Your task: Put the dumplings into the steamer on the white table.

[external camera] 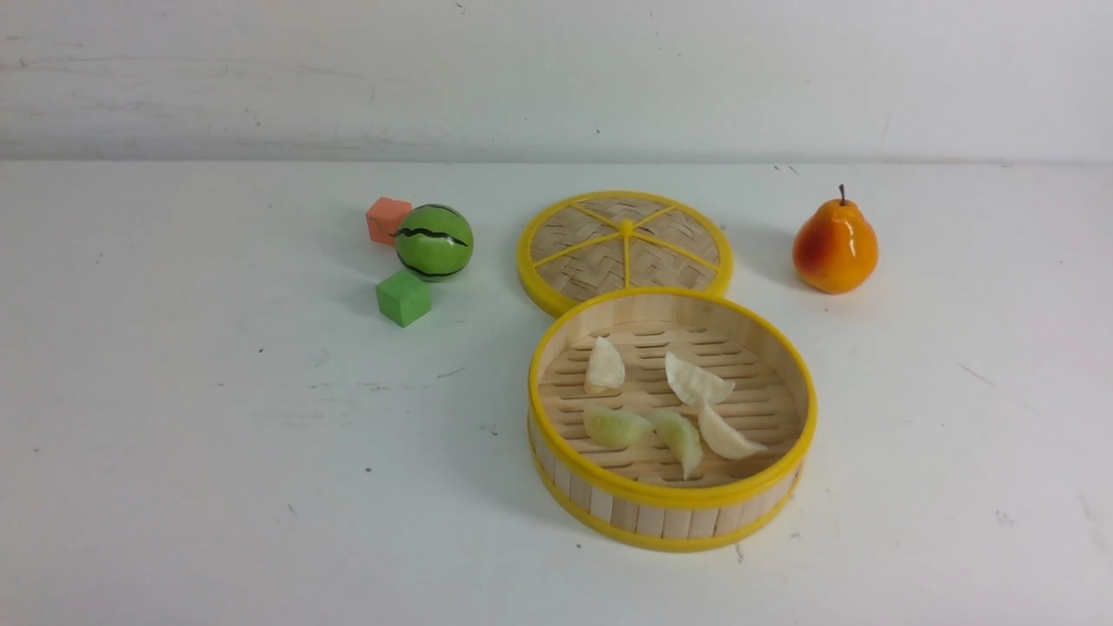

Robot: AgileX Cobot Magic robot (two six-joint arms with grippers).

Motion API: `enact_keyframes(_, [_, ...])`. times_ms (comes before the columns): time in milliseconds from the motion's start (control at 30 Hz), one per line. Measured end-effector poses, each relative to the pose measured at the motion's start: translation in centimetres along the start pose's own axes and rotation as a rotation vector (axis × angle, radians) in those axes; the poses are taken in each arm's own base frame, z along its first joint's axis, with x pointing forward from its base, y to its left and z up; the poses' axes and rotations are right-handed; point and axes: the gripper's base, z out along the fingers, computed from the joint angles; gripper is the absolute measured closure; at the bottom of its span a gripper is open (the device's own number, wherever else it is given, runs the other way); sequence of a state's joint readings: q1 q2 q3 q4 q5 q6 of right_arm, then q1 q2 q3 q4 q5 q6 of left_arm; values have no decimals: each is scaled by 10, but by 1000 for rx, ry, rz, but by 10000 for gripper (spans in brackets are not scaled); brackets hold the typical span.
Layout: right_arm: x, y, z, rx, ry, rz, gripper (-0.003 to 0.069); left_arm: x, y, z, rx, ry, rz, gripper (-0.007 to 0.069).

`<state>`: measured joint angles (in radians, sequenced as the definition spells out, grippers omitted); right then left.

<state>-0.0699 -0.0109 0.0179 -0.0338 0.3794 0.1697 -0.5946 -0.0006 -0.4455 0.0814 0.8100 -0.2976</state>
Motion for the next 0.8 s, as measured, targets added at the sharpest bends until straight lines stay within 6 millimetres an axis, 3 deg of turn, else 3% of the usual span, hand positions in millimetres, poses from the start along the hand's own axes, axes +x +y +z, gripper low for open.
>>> enact_keyframes(800, [0, 0, 0, 0, 0, 0, 677, 2, 1, 3, -1, -1, 3, 442])
